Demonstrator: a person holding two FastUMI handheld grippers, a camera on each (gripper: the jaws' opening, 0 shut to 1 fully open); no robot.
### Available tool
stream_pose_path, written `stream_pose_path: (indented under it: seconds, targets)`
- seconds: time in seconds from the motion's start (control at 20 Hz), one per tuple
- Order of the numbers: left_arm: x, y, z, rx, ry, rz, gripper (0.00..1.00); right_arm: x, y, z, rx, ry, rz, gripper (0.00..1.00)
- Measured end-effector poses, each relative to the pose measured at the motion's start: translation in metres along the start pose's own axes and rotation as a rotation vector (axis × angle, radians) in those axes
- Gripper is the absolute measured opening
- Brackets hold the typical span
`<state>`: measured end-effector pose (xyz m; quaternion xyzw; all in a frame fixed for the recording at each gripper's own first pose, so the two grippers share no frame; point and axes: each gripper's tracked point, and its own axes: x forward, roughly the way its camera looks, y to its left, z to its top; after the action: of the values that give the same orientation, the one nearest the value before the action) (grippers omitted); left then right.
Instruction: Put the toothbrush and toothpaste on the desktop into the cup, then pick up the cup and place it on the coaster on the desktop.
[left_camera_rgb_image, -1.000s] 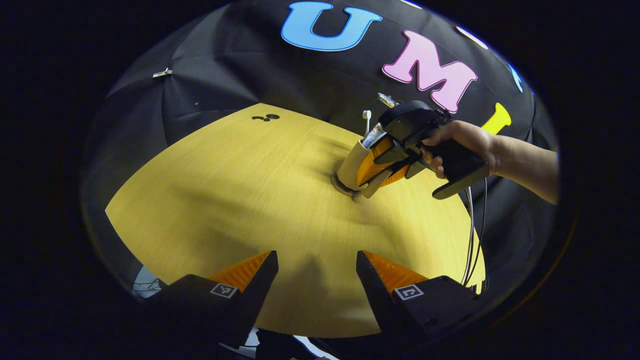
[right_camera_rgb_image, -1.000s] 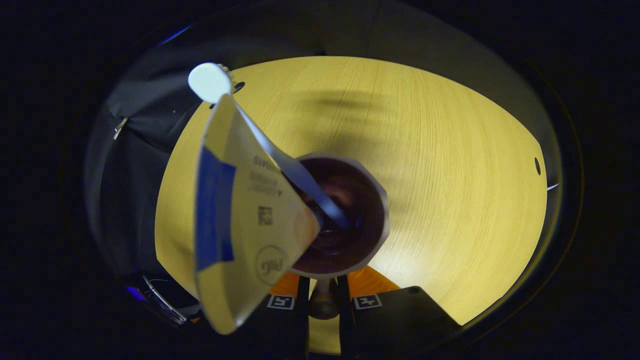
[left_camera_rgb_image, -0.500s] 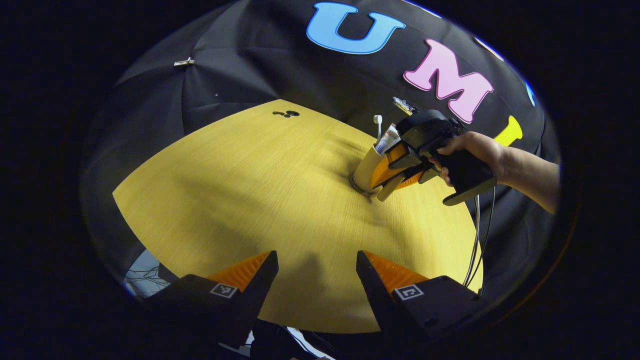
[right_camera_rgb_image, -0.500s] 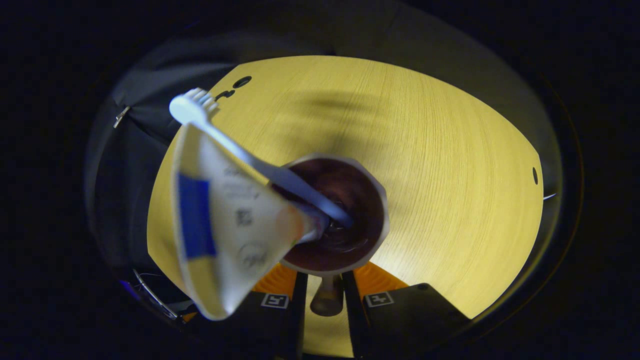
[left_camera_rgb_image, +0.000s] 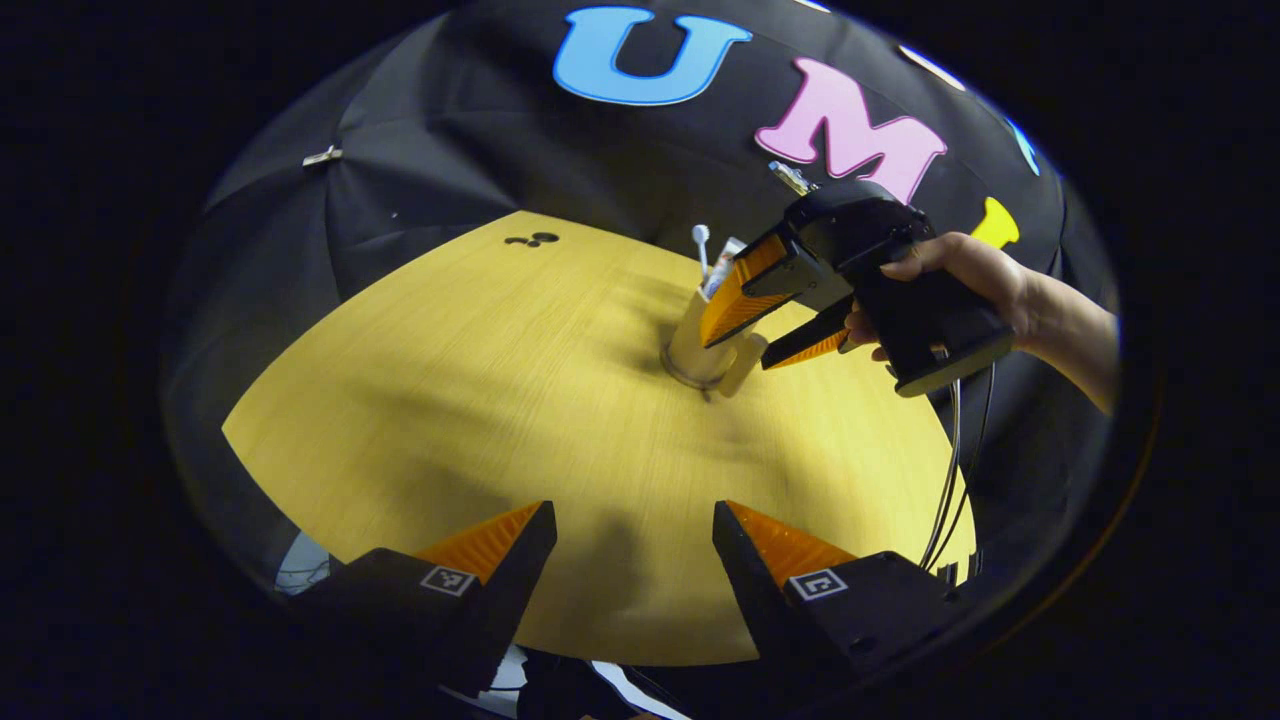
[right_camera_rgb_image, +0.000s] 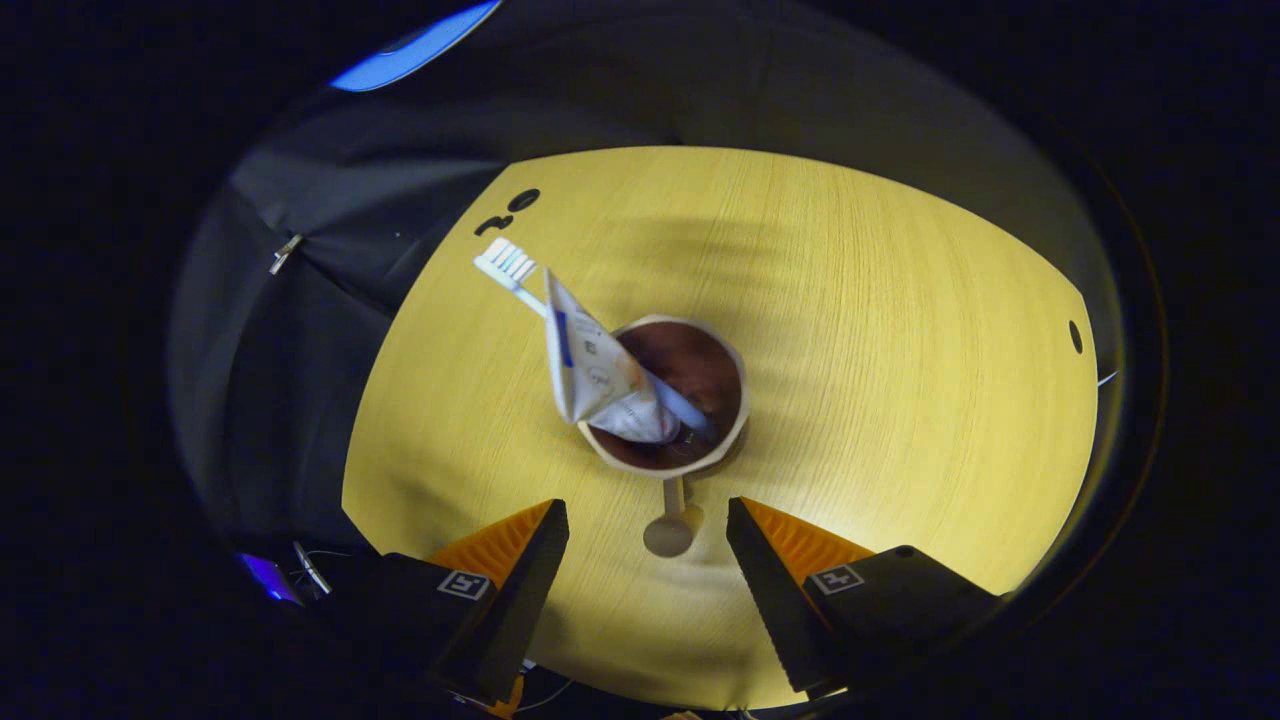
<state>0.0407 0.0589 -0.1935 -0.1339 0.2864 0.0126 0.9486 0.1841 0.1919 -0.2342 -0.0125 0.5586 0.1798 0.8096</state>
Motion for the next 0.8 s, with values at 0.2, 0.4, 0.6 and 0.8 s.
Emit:
stream_pose_path:
  seconds: [0.2,0.4,0.6,0.8]
  targets:
    - [-0.004,-0.024,0.031,0.070,-0.055,-0.018,0.98,-0.044,-0.006,0.012,-0.005,-0.122,0.021,0.98]
    - [-0.019,-0.049,0.074,0.145,-0.179,-0.001,0.98,-0.099,-0.013,0.033,0.018,-0.316,0.070,0.98]
    - [-0.041,-0.071,0.111,0.211,-0.300,0.039,0.98,-0.155,-0.028,0.041,-0.004,-0.504,0.103,0.98]
    - [-0.066,-0.104,0.153,0.258,-0.441,0.050,0.98,-0.220,-0.065,0.044,-0.056,-0.748,0.026,0.98]
